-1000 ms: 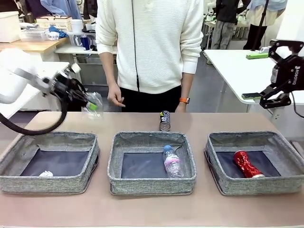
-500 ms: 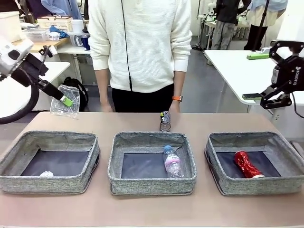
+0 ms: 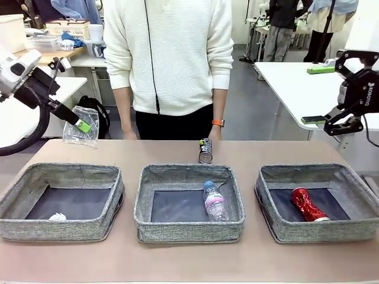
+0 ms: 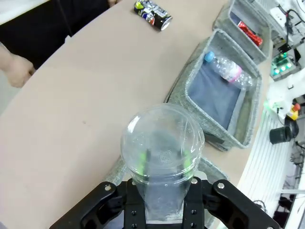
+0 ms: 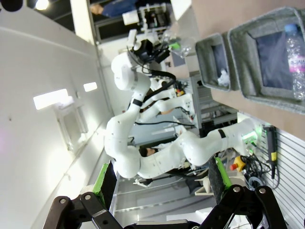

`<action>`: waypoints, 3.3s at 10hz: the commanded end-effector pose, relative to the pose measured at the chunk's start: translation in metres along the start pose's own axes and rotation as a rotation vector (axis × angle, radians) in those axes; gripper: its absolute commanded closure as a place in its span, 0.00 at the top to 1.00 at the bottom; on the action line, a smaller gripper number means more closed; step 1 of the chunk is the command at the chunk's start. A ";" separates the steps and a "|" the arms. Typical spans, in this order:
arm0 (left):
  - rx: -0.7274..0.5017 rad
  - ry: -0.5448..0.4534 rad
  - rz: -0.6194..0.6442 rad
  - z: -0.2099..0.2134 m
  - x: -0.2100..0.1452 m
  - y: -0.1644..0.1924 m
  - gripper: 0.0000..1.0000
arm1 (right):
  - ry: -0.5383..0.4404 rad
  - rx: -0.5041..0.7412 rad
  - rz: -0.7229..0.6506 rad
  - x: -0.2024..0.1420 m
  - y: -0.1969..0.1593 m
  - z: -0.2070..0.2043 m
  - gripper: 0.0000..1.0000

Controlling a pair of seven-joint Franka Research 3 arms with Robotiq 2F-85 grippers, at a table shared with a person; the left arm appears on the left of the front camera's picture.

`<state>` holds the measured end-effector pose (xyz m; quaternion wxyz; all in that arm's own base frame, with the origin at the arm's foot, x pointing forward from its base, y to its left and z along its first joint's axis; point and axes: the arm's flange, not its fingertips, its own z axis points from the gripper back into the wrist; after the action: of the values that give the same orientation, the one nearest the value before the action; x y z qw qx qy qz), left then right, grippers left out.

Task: Sort the waste into the appropriate baskets.
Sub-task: Pick up the waste item pointed out by the person.

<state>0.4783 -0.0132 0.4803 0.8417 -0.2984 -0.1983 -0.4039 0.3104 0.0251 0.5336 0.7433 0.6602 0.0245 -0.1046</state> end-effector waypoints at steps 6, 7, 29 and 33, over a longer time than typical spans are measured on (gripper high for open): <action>-0.358 0.215 0.023 0.007 0.098 -0.175 0.30 | 0.001 0.022 0.007 0.000 0.003 0.000 1.00; -0.372 0.264 0.025 -0.003 0.122 -0.207 0.30 | 0.001 0.022 0.007 0.000 0.003 0.000 1.00; 0.196 0.574 0.850 -0.034 0.302 -0.376 0.30 | 0.001 0.022 0.007 0.000 0.003 0.000 1.00; 0.196 0.574 0.850 -0.034 0.302 -0.376 0.30 | 0.001 0.022 0.007 0.000 0.003 0.000 1.00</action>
<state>0.3622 -0.3924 0.7570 0.9755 -0.1480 0.1448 -0.0738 0.3103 0.0247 0.5335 0.7434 0.6601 0.0242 -0.1052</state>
